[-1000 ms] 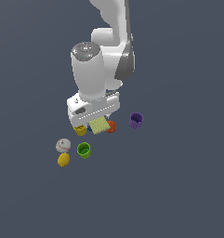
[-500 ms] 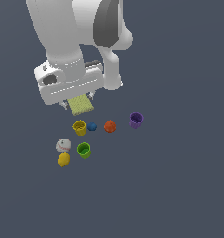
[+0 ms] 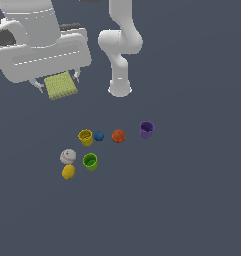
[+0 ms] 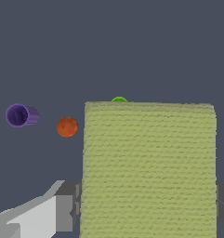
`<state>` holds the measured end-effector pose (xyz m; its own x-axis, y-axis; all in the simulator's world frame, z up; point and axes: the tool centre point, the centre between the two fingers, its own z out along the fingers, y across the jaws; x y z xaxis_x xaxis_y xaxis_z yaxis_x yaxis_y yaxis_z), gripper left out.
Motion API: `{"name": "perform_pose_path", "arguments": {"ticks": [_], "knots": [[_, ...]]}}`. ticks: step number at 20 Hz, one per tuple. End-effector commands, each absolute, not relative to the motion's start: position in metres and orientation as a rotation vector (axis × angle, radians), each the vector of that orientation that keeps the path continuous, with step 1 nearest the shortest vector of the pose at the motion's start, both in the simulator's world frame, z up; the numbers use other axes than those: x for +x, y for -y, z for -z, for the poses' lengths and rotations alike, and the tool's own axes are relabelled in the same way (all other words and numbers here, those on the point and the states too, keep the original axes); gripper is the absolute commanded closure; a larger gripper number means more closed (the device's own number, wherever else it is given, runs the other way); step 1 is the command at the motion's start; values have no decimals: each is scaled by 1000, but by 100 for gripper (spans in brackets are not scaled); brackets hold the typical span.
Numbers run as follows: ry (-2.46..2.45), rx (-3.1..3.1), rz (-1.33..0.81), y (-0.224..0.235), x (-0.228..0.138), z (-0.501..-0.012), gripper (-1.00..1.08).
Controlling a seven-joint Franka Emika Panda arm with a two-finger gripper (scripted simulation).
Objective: Pick up a designated object from a clutter of objects.
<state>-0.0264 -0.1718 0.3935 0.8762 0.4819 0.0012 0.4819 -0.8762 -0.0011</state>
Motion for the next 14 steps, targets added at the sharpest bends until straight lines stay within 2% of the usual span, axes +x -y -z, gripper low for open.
{"name": "perform_pose_path", "arguments": {"ticks": [1,14], "knots": [[783,-3041,1,182,-27,-411,108],[783,-3043,0,203,-27,-448,108]]}}
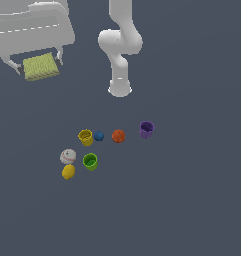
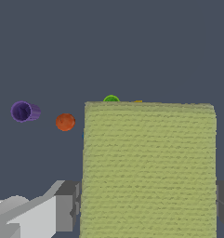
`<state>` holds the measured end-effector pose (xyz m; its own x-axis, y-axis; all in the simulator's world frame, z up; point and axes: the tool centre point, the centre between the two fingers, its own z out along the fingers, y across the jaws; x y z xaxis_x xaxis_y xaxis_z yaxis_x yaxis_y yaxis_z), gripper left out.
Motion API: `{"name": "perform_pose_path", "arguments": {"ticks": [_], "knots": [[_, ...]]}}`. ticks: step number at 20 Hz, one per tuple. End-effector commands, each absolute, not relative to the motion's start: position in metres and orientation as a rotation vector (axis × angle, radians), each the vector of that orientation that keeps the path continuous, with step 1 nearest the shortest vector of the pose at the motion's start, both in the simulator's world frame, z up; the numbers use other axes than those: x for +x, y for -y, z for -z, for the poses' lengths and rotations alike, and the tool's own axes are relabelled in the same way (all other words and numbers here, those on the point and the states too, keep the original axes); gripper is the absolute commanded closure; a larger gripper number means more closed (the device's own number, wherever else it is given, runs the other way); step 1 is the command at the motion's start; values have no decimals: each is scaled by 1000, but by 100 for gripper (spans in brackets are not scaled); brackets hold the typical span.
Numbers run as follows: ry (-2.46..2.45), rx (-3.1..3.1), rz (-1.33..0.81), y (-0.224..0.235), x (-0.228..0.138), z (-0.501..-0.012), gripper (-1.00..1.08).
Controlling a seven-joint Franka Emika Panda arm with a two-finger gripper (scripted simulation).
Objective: Pick up a designated object from a clutter of objects.
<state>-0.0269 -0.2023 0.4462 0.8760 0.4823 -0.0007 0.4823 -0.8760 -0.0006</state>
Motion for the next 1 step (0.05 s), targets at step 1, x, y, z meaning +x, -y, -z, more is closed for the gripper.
{"name": "perform_pose_path", "arguments": {"ticks": [1], "knots": [[783,-3043,0,203,-27,-448,108]]}}
